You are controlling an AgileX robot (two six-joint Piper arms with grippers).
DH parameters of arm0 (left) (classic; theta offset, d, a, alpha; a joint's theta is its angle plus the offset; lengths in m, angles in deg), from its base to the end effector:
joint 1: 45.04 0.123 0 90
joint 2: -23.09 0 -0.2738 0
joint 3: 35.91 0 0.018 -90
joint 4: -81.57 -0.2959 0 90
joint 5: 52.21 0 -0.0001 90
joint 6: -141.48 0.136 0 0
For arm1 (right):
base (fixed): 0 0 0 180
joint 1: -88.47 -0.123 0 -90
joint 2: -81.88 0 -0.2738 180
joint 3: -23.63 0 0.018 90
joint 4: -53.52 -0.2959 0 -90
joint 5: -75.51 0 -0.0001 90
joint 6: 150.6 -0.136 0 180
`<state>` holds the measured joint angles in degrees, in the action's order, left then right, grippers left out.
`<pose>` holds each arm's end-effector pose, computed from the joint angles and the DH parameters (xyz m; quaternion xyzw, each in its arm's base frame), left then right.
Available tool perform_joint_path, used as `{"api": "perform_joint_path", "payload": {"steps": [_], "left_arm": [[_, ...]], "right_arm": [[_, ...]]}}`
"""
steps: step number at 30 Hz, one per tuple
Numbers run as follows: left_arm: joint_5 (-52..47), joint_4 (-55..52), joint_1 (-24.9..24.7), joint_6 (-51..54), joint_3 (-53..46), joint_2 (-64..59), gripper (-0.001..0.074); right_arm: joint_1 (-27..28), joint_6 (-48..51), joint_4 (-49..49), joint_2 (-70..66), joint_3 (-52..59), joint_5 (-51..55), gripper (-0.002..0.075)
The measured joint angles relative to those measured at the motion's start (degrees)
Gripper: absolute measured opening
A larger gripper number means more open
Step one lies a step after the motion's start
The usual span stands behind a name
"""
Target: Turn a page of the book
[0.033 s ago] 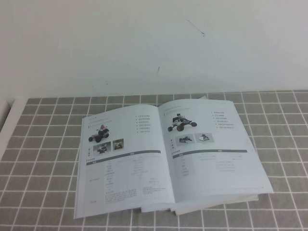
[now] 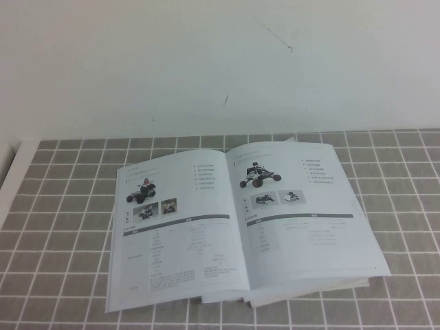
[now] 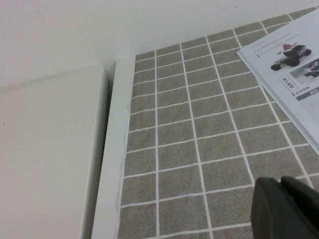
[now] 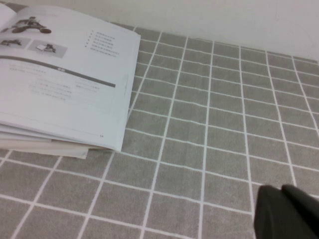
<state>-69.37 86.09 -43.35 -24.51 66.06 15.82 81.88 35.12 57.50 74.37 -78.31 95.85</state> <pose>0.1546 0.0014 0.1705 0.0616 0.7769 0.0531 0.6243 0.1523 0.0143 0.1623 -0.1041 0.7911 -0.0247 0.6023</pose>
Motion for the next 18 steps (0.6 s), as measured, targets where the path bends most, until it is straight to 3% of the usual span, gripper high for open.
{"api": "perform_joint_path", "payload": {"steps": [18], "left_arm": [[0.09, 4.72, 0.00, -0.11, 0.00, 0.00, -0.0003]], "right_arm": [[0.00, 0.00, 0.00, 0.00, 0.00, 0.00, -0.0003]]}}
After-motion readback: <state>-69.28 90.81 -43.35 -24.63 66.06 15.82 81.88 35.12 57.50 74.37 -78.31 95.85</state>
